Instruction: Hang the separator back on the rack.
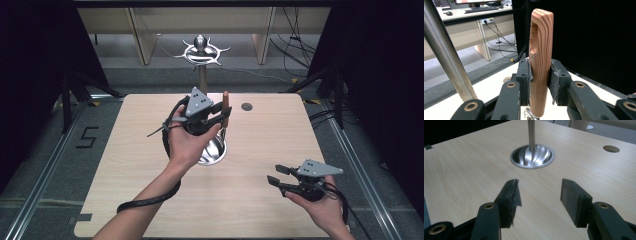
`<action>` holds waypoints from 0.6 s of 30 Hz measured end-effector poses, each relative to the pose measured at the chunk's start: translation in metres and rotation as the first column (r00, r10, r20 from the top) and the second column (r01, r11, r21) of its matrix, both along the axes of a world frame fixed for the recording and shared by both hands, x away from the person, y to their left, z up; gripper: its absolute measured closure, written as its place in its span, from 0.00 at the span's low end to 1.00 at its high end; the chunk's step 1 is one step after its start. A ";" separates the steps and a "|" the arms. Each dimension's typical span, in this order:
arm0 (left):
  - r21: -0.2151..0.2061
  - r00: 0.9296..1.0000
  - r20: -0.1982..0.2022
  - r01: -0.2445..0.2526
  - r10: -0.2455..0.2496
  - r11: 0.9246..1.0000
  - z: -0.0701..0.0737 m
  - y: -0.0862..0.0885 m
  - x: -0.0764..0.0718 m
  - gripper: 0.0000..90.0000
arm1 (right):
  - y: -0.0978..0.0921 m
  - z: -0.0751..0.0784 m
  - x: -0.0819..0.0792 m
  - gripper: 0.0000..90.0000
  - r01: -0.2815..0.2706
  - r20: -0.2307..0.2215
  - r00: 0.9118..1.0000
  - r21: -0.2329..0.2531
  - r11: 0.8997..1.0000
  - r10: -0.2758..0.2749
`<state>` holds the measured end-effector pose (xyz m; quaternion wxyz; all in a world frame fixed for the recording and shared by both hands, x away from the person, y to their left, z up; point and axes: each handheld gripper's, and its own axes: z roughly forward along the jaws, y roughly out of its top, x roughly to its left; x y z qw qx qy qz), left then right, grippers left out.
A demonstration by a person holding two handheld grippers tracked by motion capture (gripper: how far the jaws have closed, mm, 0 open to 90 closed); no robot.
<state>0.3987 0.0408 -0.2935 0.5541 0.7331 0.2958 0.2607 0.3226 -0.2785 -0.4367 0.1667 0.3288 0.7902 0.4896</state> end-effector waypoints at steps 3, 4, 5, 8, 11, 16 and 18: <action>0.004 1.000 0.007 0.000 0.000 1.000 0.001 0.000 0.001 0.79 | 0.000 0.000 0.001 0.54 -0.002 0.013 1.000 -0.005 1.000 0.002; 0.001 1.000 0.004 -0.003 0.003 1.000 0.001 0.000 0.001 0.79 | 0.000 0.000 0.001 0.54 -0.002 0.017 1.000 0.000 1.000 0.002; 0.000 1.000 0.004 -0.004 0.004 1.000 0.002 0.000 0.001 0.79 | 0.000 0.000 0.001 0.54 -0.003 0.013 1.000 -0.003 1.000 0.003; 0.003 1.000 0.008 -0.005 0.005 1.000 0.003 0.000 0.002 0.79 | 0.000 0.000 0.001 0.54 -0.009 0.014 1.000 -0.012 1.000 0.009; -0.006 1.000 0.008 -0.006 0.006 1.000 0.005 0.000 0.002 0.79 | 0.000 0.000 0.001 0.54 -0.008 0.016 1.000 -0.011 1.000 0.008; -0.006 1.000 0.010 -0.009 0.009 1.000 0.008 -0.001 0.003 0.79 | 0.000 0.000 0.001 0.54 -0.006 0.019 1.000 -0.013 1.000 0.006; 0.000 1.000 0.016 -0.007 0.007 1.000 0.010 -0.001 0.003 0.79 | 0.000 0.000 0.001 0.54 -0.007 0.019 1.000 -0.014 1.000 0.007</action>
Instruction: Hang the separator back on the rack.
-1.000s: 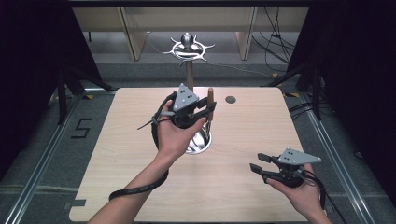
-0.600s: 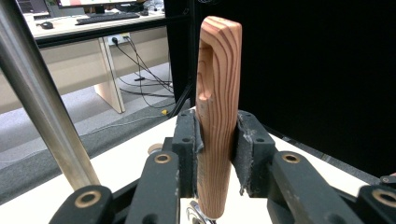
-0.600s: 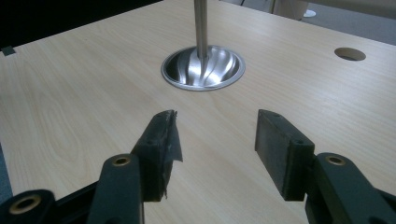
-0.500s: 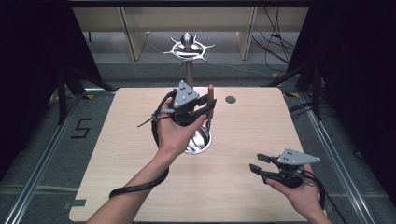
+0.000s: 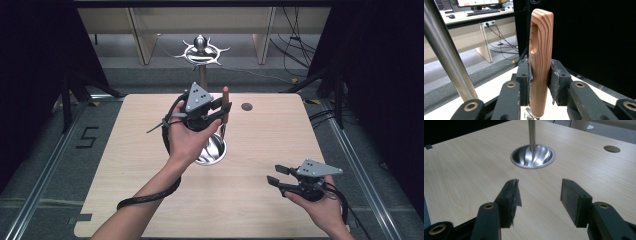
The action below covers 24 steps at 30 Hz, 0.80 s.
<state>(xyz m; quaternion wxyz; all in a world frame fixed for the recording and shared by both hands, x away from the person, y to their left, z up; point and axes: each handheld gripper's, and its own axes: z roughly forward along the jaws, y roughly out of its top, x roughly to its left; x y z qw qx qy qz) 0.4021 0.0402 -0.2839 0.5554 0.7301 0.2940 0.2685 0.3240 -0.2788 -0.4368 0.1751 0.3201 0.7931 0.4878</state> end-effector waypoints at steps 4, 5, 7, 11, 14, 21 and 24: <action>-0.004 1.000 0.003 0.000 0.000 1.000 0.003 -0.002 0.000 0.79 | 0.001 0.000 -0.001 0.54 0.005 -0.015 1.000 0.007 1.000 -0.005; 0.007 1.000 0.011 0.002 -0.002 1.000 0.004 -0.002 0.001 0.79 | 0.001 0.000 -0.001 0.54 0.008 -0.010 1.000 0.012 1.000 -0.008; 0.007 1.000 0.010 0.003 -0.003 1.000 0.005 -0.002 0.001 0.79 | 0.000 0.001 0.000 0.54 -0.005 -0.002 1.000 -0.001 1.000 0.005; 0.002 1.000 0.009 0.003 -0.003 1.000 0.007 -0.003 0.002 0.79 | 0.000 0.001 0.000 0.54 -0.004 -0.007 1.000 0.000 1.000 0.004; -0.002 1.000 0.011 0.000 0.000 1.000 0.008 -0.003 0.002 0.79 | 0.000 0.000 0.000 0.54 0.001 0.005 1.000 0.005 1.000 -0.001; 0.002 1.000 0.014 0.001 -0.001 1.000 0.011 -0.004 0.004 0.79 | 0.002 -0.001 0.000 0.54 0.003 0.009 1.000 0.014 1.000 -0.003; 0.003 1.000 0.014 0.000 0.000 1.000 0.012 -0.005 0.005 0.79 | 0.001 0.000 0.000 0.54 -0.002 0.010 1.000 0.006 1.000 0.002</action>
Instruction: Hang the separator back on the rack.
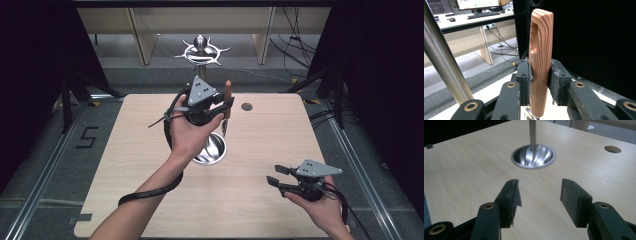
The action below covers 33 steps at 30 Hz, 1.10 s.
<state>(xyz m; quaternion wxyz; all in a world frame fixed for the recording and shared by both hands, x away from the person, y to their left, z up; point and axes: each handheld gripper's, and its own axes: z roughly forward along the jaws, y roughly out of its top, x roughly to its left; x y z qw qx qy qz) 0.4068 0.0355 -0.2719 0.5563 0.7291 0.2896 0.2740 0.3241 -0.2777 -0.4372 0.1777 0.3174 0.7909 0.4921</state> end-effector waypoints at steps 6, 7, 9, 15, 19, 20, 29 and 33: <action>-0.004 1.000 -0.001 -0.003 0.003 1.000 0.003 -0.001 0.001 0.79 | -0.001 0.001 0.000 0.54 -0.006 -0.014 1.000 -0.003 1.000 0.006; -0.004 1.000 -0.001 -0.002 0.002 1.000 0.003 -0.001 0.001 0.79 | -0.001 0.001 0.000 0.54 -0.007 -0.015 1.000 -0.004 1.000 0.006; -0.005 1.000 0.001 -0.001 0.001 1.000 0.004 -0.002 0.001 0.79 | -0.001 0.001 0.000 0.54 -0.007 -0.012 1.000 -0.006 1.000 0.007; -0.039 1.000 -0.020 -0.016 0.016 0.999 0.007 -0.005 0.000 0.79 | 0.001 0.000 -0.002 0.54 0.002 -0.030 1.000 0.006 1.000 -0.002; -0.040 1.000 -0.020 -0.019 0.018 0.999 0.008 -0.005 0.001 0.79 | 0.002 0.000 -0.002 0.54 0.009 -0.027 1.000 0.018 1.000 -0.008; -0.041 1.000 -0.020 -0.020 0.019 0.999 0.008 -0.005 0.001 0.79 | 0.002 0.000 -0.002 0.54 0.009 -0.029 1.000 0.018 1.000 -0.009; -0.044 1.000 -0.016 -0.020 0.020 0.999 0.012 -0.006 0.002 0.79 | -0.001 0.001 0.000 0.54 -0.008 -0.009 1.000 -0.006 1.000 0.008; -0.047 1.000 -0.015 -0.020 0.020 0.999 0.014 -0.007 0.002 0.79 | 0.000 0.001 -0.001 0.54 -0.009 -0.014 1.000 0.000 1.000 0.009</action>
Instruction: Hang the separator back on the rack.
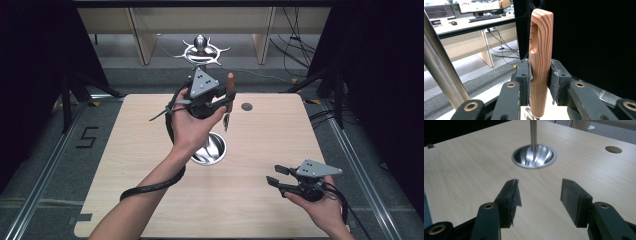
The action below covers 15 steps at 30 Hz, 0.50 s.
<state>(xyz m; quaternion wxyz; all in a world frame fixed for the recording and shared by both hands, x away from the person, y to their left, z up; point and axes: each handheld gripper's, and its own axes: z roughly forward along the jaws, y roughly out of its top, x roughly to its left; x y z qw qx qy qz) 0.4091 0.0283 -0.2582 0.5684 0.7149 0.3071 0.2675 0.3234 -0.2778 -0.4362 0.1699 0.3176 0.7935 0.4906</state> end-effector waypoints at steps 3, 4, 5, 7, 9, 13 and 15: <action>0.003 1.000 0.002 -0.001 0.001 1.000 0.002 0.000 0.001 0.79 | 0.000 0.000 0.000 0.54 0.000 -0.004 1.000 -0.003 1.000 0.000; 0.003 1.000 0.002 -0.002 0.002 1.000 0.002 0.000 0.001 0.79 | -0.001 0.000 0.000 0.54 -0.001 0.004 1.000 -0.007 1.000 0.001; 0.003 1.000 0.003 -0.001 0.001 1.000 0.002 0.000 0.001 0.79 | -0.001 0.000 0.000 0.54 0.001 0.007 1.000 -0.007 1.000 -0.001; 0.001 1.000 0.002 -0.001 0.001 1.000 0.003 0.000 0.002 0.79 | 0.000 0.000 0.000 0.54 0.002 0.003 1.000 -0.006 1.000 -0.002; 0.001 1.000 0.002 -0.002 0.002 1.000 0.003 0.000 0.002 0.79 | 0.000 0.000 0.000 0.54 0.002 -0.004 1.000 -0.005 1.000 -0.002; 0.000 1.000 0.002 -0.005 0.005 1.000 0.004 -0.001 0.003 0.79 | 0.001 0.000 -0.001 0.54 0.003 -0.009 1.000 0.004 1.000 -0.003; -0.001 1.000 0.004 -0.006 0.006 1.000 0.005 -0.001 0.003 0.79 | 0.001 0.000 -0.002 0.54 0.008 -0.021 1.000 0.006 1.000 -0.008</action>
